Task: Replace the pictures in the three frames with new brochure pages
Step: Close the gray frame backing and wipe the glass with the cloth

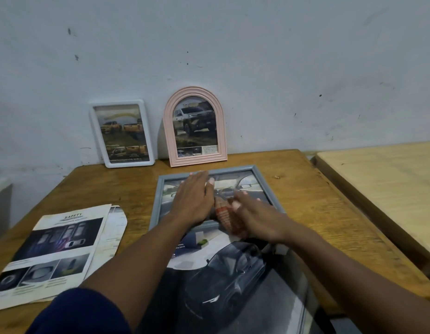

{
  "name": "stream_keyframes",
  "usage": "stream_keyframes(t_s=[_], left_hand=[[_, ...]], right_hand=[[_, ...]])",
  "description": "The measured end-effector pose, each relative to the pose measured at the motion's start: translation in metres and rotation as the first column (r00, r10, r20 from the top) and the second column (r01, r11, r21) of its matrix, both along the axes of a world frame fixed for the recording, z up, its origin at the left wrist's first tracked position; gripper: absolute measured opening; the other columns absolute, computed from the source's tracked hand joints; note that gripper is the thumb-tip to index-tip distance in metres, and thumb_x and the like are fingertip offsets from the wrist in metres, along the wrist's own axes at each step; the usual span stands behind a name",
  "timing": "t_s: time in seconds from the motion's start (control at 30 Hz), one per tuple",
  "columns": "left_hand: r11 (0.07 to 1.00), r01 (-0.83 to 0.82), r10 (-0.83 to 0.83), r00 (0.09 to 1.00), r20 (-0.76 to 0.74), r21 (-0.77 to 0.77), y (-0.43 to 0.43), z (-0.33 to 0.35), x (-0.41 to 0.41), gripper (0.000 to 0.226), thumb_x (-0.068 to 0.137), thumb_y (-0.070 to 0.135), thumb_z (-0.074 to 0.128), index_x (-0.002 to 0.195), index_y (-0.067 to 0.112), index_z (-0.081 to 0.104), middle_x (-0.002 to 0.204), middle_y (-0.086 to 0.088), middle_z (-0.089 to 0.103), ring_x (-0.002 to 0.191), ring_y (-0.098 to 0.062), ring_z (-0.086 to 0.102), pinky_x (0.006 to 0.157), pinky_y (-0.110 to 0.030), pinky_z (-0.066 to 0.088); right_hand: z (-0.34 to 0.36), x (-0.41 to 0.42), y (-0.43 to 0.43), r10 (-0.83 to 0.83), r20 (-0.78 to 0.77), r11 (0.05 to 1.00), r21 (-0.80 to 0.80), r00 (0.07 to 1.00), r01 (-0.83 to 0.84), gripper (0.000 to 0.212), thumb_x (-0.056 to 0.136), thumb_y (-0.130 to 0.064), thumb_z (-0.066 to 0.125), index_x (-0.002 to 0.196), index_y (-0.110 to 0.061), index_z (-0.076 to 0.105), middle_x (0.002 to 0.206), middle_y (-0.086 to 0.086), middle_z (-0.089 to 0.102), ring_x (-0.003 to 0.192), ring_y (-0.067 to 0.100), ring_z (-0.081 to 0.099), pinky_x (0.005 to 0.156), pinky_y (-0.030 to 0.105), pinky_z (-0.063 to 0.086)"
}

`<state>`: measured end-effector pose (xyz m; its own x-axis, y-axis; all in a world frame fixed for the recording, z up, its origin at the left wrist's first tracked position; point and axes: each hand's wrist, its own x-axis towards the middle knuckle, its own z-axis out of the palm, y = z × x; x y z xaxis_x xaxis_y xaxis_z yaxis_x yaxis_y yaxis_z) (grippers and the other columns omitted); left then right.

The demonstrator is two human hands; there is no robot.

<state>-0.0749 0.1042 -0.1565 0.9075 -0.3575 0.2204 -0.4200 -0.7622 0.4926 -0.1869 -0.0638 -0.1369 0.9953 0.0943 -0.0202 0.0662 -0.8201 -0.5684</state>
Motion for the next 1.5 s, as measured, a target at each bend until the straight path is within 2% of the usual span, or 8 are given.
stream_keyframes(t_s=[0.07, 0.13, 0.3, 0.4, 0.87, 1.07, 1.37, 1.5], left_hand=[[0.989, -0.037, 0.031, 0.998, -0.051, -0.141, 0.007, 0.009, -0.007, 0.057, 0.107, 0.05, 0.027, 0.157, 0.023, 0.033, 0.164, -0.001, 0.033, 0.151, -0.02, 0.026, 0.123, -0.048, 0.022], [0.994, 0.024, -0.029, 0.999, -0.036, -0.109, 0.009, 0.015, -0.019, 0.059, 0.105, 0.056, 0.031, 0.157, 0.028, 0.032, 0.164, 0.003, 0.03, 0.15, -0.019, 0.026, 0.121, -0.051, 0.025], [0.92, 0.29, -0.326, 0.939, 0.106, 0.263, -0.017, 0.009, -0.064, 0.073, 0.1, 0.065, 0.036, 0.161, 0.03, 0.018, 0.168, 0.002, 0.017, 0.155, -0.019, 0.012, 0.123, -0.044, 0.012], [0.845, 0.331, -0.391, 0.918, 0.064, 0.42, -0.022, -0.004, -0.068, 0.072, 0.102, 0.06, 0.032, 0.163, 0.025, 0.014, 0.17, -0.001, 0.014, 0.155, -0.02, 0.012, 0.126, -0.044, 0.012], [0.898, 0.008, -0.061, 0.993, 0.105, 0.441, 0.119, -0.013, -0.062, 0.064, 0.103, 0.049, 0.012, 0.16, 0.025, 0.024, 0.169, 0.003, 0.018, 0.156, -0.018, 0.011, 0.125, -0.037, 0.014], [0.951, -0.053, 0.064, 0.998, -0.027, 0.304, 0.106, -0.013, -0.043, 0.056, 0.109, 0.038, 0.023, 0.161, 0.018, 0.022, 0.17, -0.004, 0.013, 0.156, -0.024, 0.01, 0.125, -0.042, 0.015], [0.927, -0.057, 0.122, 0.98, -0.155, 0.37, 0.086, -0.011, 0.021, 0.064, 0.107, 0.045, 0.021, 0.162, 0.014, 0.009, 0.171, -0.005, -0.002, 0.157, -0.024, 0.001, 0.126, -0.046, 0.014], [0.93, -0.052, 0.121, 0.978, -0.17, 0.365, 0.083, -0.013, 0.042, 0.063, 0.107, 0.045, 0.021, 0.162, 0.015, 0.009, 0.171, -0.006, -0.004, 0.157, -0.024, 0.0, 0.126, -0.046, 0.01]], right_hand=[[0.018, 0.004, -0.016, -0.145, 0.118, 0.975, 0.183, 0.982, 0.122, 0.044, 0.109, -0.034, 0.028, 0.143, -0.014, 0.046, 0.137, 0.014, 0.056, 0.117, 0.024, 0.052, 0.096, 0.034, 0.041], [0.024, 0.012, -0.029, -0.25, 0.215, 0.958, 0.195, 0.944, 0.209, 0.041, 0.109, -0.03, 0.03, 0.133, -0.007, 0.055, 0.128, 0.017, 0.061, 0.107, 0.023, 0.053, 0.088, 0.034, 0.041], [-0.009, 0.024, -0.029, -0.226, 0.063, 0.967, 0.132, 0.972, 0.216, 0.059, 0.106, -0.047, 0.017, 0.146, -0.01, 0.042, 0.154, 0.013, 0.04, 0.148, 0.026, 0.027, 0.116, 0.036, 0.015], [-0.018, 0.028, -0.03, -0.283, 0.074, 0.952, 0.146, 0.956, 0.271, 0.07, 0.102, -0.056, 0.007, 0.153, -0.015, 0.032, 0.161, 0.009, 0.031, 0.151, 0.024, 0.02, 0.123, 0.046, 0.006], [-0.038, 0.038, -0.033, -0.171, 0.14, 0.927, -0.312, 0.975, 0.208, 0.064, 0.104, -0.05, 0.011, 0.153, -0.013, 0.027, 0.165, 0.011, 0.018, 0.154, 0.024, 0.007, 0.123, 0.048, 0.01], [-0.04, 0.039, -0.034, -0.166, 0.141, 0.91, -0.359, 0.976, 0.207, 0.065, 0.103, -0.051, 0.014, 0.155, -0.012, 0.021, 0.165, 0.013, 0.016, 0.154, 0.025, 0.005, 0.123, 0.046, 0.012], [-0.024, 0.066, -0.053, -0.21, 0.179, 0.927, -0.275, 0.961, 0.254, 0.065, 0.104, -0.049, 0.021, 0.155, -0.01, 0.023, 0.162, 0.016, 0.024, 0.151, 0.029, 0.018, 0.119, 0.046, 0.021], [-0.033, 0.09, -0.061, -0.234, 0.087, 0.931, -0.267, 0.968, 0.249, 0.074, 0.102, -0.054, 0.016, 0.159, -0.009, 0.008, 0.167, 0.014, 0.009, 0.154, 0.026, 0.007, 0.123, 0.046, 0.011]])
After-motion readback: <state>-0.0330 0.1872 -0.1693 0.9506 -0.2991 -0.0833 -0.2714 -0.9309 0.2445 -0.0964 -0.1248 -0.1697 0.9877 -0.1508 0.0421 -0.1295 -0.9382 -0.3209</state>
